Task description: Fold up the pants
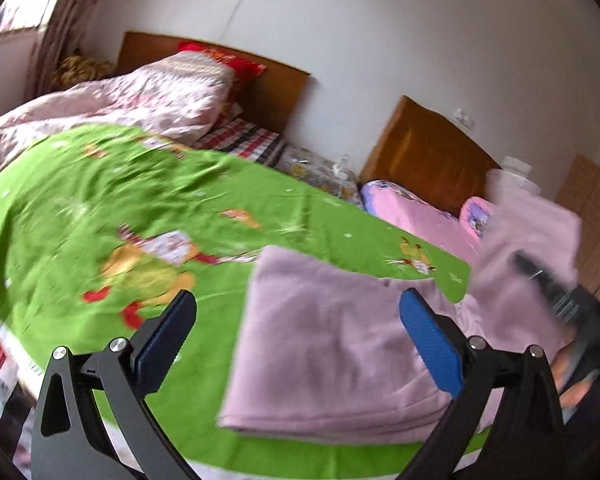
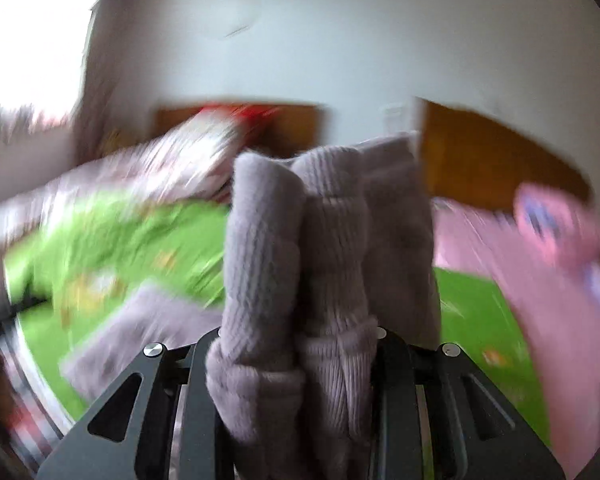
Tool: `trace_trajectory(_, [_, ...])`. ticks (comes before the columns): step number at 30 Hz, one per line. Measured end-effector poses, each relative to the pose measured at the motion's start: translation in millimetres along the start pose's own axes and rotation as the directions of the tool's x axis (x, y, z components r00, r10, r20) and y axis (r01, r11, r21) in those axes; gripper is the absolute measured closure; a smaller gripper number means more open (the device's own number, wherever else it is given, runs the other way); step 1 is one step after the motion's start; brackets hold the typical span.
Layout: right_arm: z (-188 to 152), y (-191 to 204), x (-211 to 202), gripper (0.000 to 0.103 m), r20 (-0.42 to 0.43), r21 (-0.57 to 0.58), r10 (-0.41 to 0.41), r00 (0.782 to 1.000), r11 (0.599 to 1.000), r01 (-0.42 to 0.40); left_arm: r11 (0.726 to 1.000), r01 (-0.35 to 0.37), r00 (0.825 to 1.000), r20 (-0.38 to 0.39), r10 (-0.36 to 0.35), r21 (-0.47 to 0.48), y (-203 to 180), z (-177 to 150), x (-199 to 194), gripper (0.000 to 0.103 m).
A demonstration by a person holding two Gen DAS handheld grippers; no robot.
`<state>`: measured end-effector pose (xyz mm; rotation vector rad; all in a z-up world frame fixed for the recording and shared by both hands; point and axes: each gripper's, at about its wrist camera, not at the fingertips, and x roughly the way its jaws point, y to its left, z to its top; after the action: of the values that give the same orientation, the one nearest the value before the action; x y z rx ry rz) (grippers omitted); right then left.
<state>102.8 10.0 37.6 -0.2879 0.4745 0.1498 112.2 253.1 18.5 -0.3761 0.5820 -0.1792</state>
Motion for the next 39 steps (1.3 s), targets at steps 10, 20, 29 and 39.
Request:
trace_trajectory(10, [-83.5, 126.3, 34.3, 0.077, -0.045, -0.45, -0.029, 0.999, 0.893, 0.005, 0.928, 0.285, 0.936, -0.138, -0.324, -0.242, 48.9, -7.2, 20.4, 0.002])
trace_trajectory(20, [-98.8, 124.1, 15.1, 0.074, 0.061, -0.508, -0.089, 0.994, 0.855, 0.108, 0.807, 0.454, 0.689, -0.425, -0.587, -0.378, -18.1, 1.7, 123.6, 0.002])
trace_trajectory(29, [-104.5, 59.0, -39.7, 0.034, -0.064, -0.362, 0.165, 0.984, 0.915, -0.177, 0.866, 0.4, 0.673, -0.545, -0.499, -0.3, -27.0, -7.7, 145.2, 0.002])
trace_trajectory(39, [-159.2, -89.3, -104.5, 0.004, -0.011, 0.045, 0.11, 0.994, 0.993, -0.11, 0.889, 0.385, 0.689, -0.563, -0.456, -0.248, -36.5, -12.2, 149.6, 0.002])
